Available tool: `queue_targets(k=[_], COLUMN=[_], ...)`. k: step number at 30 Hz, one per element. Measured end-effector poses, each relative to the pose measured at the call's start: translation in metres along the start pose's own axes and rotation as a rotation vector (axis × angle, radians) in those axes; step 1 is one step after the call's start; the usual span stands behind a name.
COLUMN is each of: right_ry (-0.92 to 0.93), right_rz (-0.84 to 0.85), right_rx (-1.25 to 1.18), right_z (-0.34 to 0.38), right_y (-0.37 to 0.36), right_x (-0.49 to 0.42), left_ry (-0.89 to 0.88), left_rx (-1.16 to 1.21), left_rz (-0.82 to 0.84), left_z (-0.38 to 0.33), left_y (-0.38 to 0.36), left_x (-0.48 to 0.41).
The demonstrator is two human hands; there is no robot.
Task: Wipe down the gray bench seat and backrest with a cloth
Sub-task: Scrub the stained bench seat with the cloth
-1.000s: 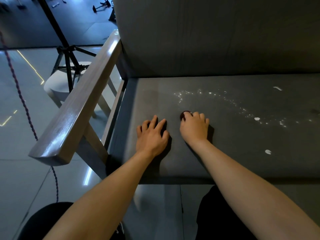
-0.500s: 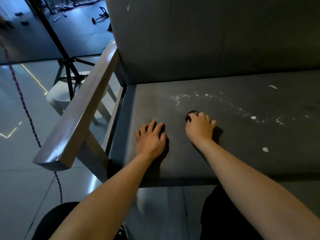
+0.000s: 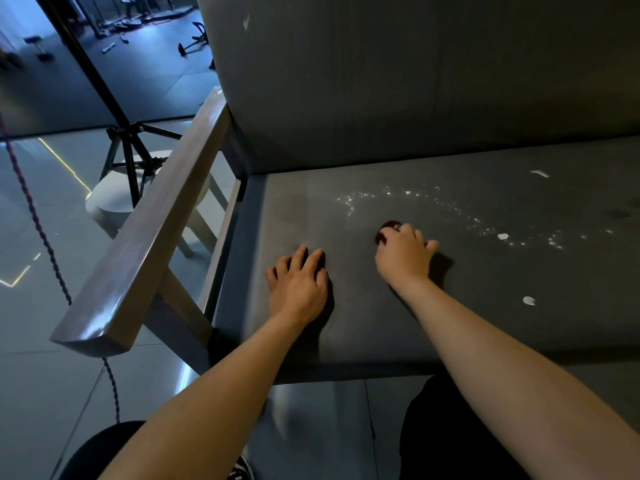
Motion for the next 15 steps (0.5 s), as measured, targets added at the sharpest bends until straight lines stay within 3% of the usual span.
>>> queue_targets(k=[3, 7, 10, 15], right_ry=[0.191, 0.433, 0.397, 0.112], right_rz=[0.013, -0.022, -0.077, -0.065], right_rx=[-0.115, -0.074, 0.002, 0.027], right_z=[0.038, 0.047, 0.034, 0.033], right_y=[-0.001, -0.006, -0.008, -0.013], right_x=[0.025, 0.029, -0.001, -0.045], left_ry=[0.005, 0.001, -0.006, 0.014], left_rx=[0.0, 0.006, -0.011, -0.005], left_rz=[-0.016, -0.053, -0.058, -0.021], left_z=[-0.001, -0.004, -0.002, 0.008], left_y=[-0.001, 0.004, 0.011, 0.011], left_x=[-0.003, -0.015, -0.03, -0.065])
Point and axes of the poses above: each hand's wrist, its own x-axis away from the middle knuckle, its own y-axis out of the back of the hand, z = x × y, the point moved 1 cm from there along -x, towards the middle knuckle, and after that the axes turned 14 degrees about x, right-handed, at the moved point
